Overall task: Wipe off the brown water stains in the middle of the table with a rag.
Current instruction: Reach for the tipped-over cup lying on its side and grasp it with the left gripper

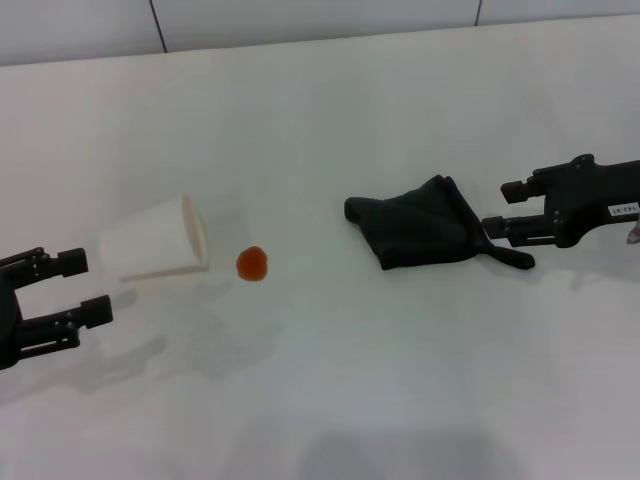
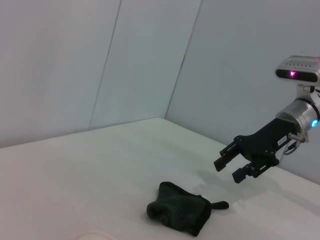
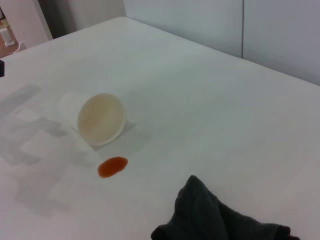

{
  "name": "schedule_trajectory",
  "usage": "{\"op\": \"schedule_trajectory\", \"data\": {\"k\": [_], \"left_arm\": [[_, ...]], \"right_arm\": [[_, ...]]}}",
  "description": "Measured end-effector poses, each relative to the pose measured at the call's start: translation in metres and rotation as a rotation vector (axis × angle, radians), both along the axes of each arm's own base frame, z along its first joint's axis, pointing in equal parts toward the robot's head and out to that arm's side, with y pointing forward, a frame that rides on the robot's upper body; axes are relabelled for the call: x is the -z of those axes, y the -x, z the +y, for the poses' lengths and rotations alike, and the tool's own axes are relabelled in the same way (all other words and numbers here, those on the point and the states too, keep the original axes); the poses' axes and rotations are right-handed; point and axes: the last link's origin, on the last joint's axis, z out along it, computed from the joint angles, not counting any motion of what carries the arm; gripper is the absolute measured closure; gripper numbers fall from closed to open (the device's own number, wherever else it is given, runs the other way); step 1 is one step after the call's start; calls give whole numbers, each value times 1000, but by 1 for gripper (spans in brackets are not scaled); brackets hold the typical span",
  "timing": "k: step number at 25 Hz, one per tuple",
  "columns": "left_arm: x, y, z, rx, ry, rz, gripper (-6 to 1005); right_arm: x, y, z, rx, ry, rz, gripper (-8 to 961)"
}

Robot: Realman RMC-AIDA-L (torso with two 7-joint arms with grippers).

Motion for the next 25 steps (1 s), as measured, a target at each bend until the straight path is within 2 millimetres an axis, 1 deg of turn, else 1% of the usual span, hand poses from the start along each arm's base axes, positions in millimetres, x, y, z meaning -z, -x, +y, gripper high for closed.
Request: {"op": "schedule_trajectory", "data": {"k": [18,21,25], "left_arm": [[5,-7,7,17,7,4,213],[2,-7,9,16,9,11,212],[-10,-11,17,15,21,56,212]], "right_arm": [[0,0,0,-1,0,0,393],[0,0,0,-1,0,0,393],[0,1,0,-2,2,0,393]]}}
